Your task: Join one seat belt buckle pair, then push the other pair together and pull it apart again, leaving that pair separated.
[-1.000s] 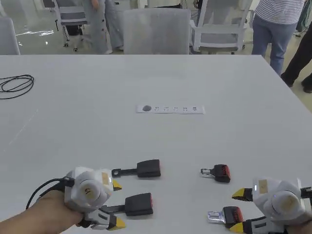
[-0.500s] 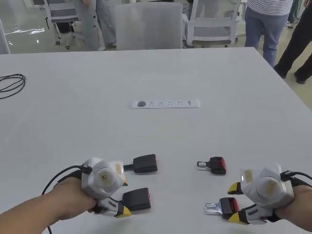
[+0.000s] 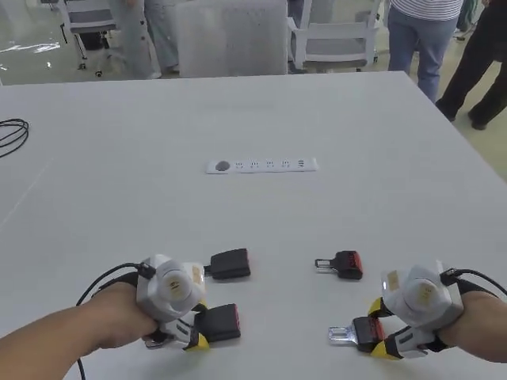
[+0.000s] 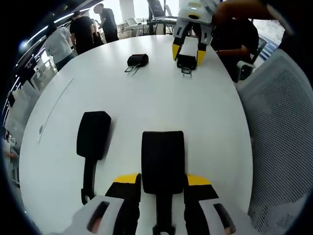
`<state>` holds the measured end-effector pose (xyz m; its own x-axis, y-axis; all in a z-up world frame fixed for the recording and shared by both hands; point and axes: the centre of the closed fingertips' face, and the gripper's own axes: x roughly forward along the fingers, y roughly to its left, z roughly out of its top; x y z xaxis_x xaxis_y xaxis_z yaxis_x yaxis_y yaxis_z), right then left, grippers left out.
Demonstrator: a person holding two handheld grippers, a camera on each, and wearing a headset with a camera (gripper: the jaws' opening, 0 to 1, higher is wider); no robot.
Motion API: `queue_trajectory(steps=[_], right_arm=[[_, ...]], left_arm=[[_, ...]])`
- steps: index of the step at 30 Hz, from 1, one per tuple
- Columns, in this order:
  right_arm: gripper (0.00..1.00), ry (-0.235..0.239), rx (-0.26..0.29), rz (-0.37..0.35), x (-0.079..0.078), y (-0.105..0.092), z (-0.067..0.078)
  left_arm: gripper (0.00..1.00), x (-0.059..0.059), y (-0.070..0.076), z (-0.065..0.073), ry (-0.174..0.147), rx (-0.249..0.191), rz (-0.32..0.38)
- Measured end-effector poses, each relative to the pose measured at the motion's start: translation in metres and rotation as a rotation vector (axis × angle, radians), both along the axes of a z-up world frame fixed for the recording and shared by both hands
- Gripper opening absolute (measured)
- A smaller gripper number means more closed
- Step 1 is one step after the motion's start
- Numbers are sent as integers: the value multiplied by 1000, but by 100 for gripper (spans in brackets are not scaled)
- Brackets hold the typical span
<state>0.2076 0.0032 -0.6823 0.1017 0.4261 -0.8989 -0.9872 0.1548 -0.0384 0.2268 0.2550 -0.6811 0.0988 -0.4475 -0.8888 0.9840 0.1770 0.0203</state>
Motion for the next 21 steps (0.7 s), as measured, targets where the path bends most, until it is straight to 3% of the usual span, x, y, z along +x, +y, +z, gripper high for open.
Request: queue_trajectory(steps=[3,8,11,21], right_arm=[[37,-2,-10,21,0,0,-3],[36,42,-6,-8,1,0,-4],[35,41,-3,-13,2,0,-4],[35,40,-3,-4,1,0,-4]], left_arm=[[33,-2,-1,-1,-10,22,-41],[32,-2,-3,-2,-11,53,-77],[32,-3,-3,-3,-16,71,-112],[32,-3,-4,-3,15,58,-167]])
